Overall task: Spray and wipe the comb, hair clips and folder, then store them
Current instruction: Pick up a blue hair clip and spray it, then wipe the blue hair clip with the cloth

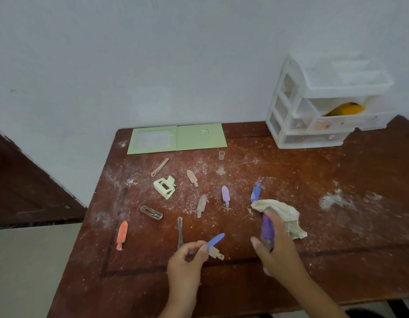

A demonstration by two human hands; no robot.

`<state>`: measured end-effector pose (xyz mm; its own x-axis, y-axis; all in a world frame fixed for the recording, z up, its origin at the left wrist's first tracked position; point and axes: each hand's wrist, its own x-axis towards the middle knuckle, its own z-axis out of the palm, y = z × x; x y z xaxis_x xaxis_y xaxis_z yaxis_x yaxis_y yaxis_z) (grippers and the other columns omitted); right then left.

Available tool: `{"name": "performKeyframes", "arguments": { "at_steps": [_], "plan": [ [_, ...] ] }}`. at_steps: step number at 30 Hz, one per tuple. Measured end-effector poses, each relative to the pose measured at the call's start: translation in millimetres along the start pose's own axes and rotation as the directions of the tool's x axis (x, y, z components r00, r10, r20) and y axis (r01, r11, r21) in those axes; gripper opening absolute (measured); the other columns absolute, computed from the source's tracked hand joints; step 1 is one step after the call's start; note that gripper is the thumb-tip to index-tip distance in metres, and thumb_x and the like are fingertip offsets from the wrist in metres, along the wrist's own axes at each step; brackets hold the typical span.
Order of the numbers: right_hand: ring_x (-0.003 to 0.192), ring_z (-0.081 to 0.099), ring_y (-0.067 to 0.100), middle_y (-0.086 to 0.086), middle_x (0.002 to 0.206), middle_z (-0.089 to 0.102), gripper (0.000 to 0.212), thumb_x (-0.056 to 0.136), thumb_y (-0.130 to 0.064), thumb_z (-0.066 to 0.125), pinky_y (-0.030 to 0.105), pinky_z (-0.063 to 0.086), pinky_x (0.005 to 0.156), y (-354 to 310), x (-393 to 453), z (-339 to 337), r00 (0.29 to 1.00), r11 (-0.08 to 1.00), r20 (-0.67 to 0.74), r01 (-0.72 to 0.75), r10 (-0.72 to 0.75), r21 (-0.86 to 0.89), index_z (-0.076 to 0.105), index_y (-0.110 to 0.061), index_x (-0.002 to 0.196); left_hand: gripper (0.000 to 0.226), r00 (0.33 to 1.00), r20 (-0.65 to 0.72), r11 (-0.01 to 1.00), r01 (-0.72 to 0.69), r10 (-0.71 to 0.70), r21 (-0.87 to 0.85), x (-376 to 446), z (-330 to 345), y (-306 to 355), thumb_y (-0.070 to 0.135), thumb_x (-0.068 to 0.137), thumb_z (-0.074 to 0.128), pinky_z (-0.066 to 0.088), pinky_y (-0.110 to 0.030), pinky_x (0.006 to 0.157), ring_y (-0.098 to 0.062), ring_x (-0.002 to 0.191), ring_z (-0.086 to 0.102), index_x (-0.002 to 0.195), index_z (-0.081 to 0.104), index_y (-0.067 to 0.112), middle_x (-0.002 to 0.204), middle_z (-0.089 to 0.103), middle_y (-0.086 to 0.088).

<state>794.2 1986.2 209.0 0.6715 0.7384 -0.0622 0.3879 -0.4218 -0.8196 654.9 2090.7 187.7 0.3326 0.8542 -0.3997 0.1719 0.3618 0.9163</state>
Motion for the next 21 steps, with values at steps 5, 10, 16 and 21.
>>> {"name": "performKeyframes", "arguments": {
  "at_steps": [5, 10, 16, 21],
  "plan": [
    [0.079, 0.053, 0.017, -0.001, 0.096, 0.053, 0.069, 0.085, -0.005, 0.058, 0.031, 0.043, 0.077, 10, 24, -62, 0.963, 1.000, -0.269, 0.003, -0.001, 0.007, 0.019, -0.013, 0.141, 0.015, 0.998, -0.004, 0.998, 0.055, -0.055, -0.018, 5, 16, 6, -0.002, 0.080, 0.062, 0.042, -0.024, 0.062, -0.016, 0.066, 0.051, 0.072, 0.064, 0.010, 0.069, 0.059, -0.004],
    [0.106, 0.055, 0.034, 0.016, 0.122, 0.057, 0.063, 0.082, -0.005, 0.063, 0.036, 0.040, 0.089, 48, 63, -101, 0.859, 0.995, -0.510, -0.088, 0.049, -0.052, 0.032, -0.008, 0.137, 0.013, 0.969, 0.060, 0.959, 0.245, -0.239, -0.140, 6, 44, 12, -0.011, 0.080, 0.058, 0.045, -0.023, 0.061, -0.020, 0.066, 0.054, 0.076, 0.059, 0.002, 0.068, 0.058, -0.011],
    [0.108, 0.053, 0.036, 0.023, 0.121, 0.055, 0.055, 0.081, -0.002, 0.064, 0.030, 0.037, 0.084, 86, 79, -101, 0.872, 0.988, -0.469, -0.152, 0.138, 0.008, 0.041, -0.001, 0.130, 0.012, 0.947, 0.070, 0.925, 0.321, -0.313, -0.203, 1, 68, 16, -0.011, 0.081, 0.056, 0.053, -0.011, 0.050, -0.020, 0.071, 0.061, 0.083, 0.055, 0.001, 0.079, 0.062, -0.014],
    [0.112, 0.049, 0.033, 0.022, 0.126, 0.051, 0.064, 0.079, -0.008, 0.068, 0.031, 0.037, 0.087, 91, 76, -107, 0.916, 0.989, -0.374, -0.147, 0.144, 0.022, 0.036, -0.001, 0.134, 0.016, 0.926, 0.108, 0.902, 0.378, -0.363, -0.208, -1, 78, 19, -0.014, 0.085, 0.048, 0.053, -0.012, 0.050, -0.019, 0.074, 0.060, 0.097, 0.054, -0.005, 0.085, 0.058, -0.012]
  ]
}}
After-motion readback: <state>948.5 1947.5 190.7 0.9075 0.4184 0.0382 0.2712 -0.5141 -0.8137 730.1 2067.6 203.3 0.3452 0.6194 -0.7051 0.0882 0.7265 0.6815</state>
